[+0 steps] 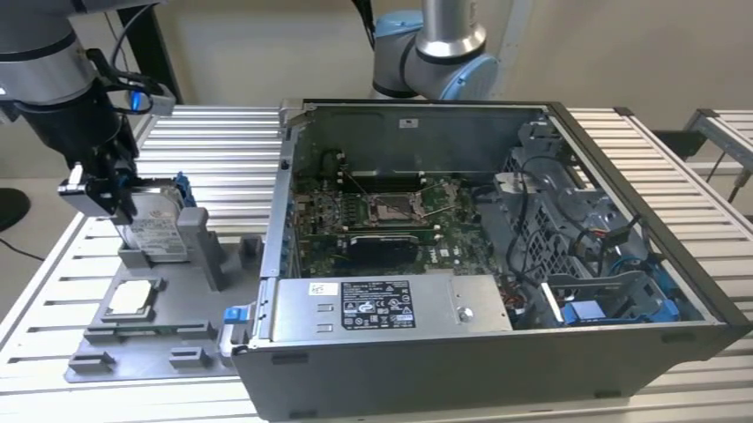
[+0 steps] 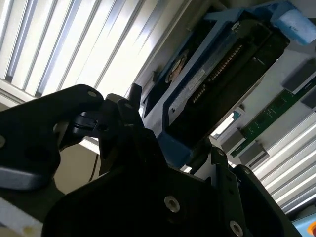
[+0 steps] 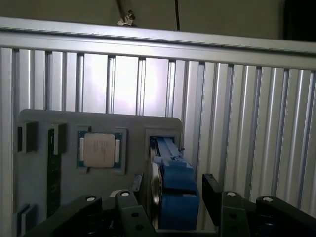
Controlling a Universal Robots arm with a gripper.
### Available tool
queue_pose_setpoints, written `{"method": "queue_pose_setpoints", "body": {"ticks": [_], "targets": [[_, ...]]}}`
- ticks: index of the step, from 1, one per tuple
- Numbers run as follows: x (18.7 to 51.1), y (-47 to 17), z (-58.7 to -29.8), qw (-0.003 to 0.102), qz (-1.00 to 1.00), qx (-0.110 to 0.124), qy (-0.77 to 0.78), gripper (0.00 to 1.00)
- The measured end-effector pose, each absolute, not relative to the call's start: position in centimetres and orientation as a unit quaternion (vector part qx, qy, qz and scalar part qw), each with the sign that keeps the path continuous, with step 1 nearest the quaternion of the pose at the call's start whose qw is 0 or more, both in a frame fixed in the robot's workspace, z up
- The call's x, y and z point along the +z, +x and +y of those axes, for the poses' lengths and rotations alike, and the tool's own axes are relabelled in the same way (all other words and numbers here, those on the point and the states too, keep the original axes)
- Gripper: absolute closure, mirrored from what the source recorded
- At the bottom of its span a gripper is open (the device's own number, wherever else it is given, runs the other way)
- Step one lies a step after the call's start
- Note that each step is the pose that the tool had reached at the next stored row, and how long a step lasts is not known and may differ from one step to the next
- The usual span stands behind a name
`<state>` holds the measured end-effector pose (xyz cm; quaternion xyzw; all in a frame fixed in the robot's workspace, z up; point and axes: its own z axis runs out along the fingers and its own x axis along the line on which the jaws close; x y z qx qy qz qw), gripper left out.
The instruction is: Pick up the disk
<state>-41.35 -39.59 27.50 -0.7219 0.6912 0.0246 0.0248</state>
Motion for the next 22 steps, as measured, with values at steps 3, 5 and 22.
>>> {"method": "queue_pose_setpoints", "body": {"ticks": [3,5,22], "targets": [[27.51,-41.35,-39.59,0.025,0.691,0.025,-0.722,0.0],[27.5,-41.35,-39.59,0.025,0.691,0.025,-0.722,0.0],[27.41,-41.35,-39.59,0.025,0.693,0.024,-0.72,1.0]]}}
